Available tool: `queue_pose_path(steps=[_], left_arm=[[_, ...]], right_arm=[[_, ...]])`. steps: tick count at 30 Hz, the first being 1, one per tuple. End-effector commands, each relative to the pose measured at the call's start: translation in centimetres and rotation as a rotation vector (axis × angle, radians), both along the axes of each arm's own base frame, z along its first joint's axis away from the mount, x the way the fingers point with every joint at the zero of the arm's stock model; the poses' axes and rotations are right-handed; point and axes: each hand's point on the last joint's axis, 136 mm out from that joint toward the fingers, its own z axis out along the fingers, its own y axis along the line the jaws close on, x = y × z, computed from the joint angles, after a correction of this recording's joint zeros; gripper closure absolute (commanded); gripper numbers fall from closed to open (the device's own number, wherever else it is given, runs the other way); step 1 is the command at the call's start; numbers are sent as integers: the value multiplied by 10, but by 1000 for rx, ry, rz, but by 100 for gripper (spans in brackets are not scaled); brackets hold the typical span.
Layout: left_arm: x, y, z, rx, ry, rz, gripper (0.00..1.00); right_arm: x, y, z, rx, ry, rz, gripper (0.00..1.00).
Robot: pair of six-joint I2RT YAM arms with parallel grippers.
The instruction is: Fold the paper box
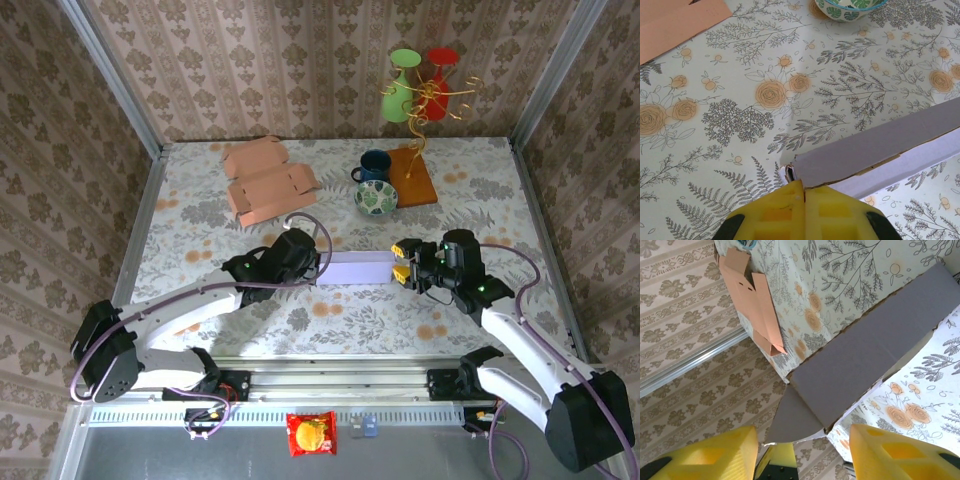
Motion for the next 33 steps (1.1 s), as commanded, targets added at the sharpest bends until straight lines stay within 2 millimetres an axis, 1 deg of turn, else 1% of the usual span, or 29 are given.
queue_pose_path(steps=[1,5,6,8,9,10,13,15,19,22,25,28,33], left_arm=[[-14,1,-18,50,79,-30,100],[-14,0,-15,50,77,-36,100],[-15,-1,-13,44,76,-41,98],[-16,-3,-8,28,75,-46,91],[-16,-3,-4,16,75,-43,85],[-17,-1,2,3,73,-32,80],[-17,5,19,-61,87,5,70],[-16,5,29,-136,125,17,66],[-11,13,40,-259,219,81,61],[-5,16,37,-344,319,135,61],[-1,12,33,-401,398,146,61],[1,6,26,-431,472,147,60],[-1,3,12,-448,560,177,58]], right_arm=[[2,-2,-8,-9,2,-14,53],[2,-4,-13,-24,6,-19,59],[2,-4,-14,-29,7,-19,60],[2,-5,-18,-41,14,-20,61],[2,-6,-19,-45,14,-21,62],[2,-6,-22,-51,22,-19,63],[1,-6,-26,-66,35,-10,65],[1,-7,-28,-75,42,-9,66],[-1,-8,-32,-86,57,-10,68],[-2,-9,-35,-102,69,-7,69],[-3,-9,-38,-113,82,-3,70],[-4,-10,-42,-124,100,3,72],[-5,-12,-45,-137,113,0,74]])
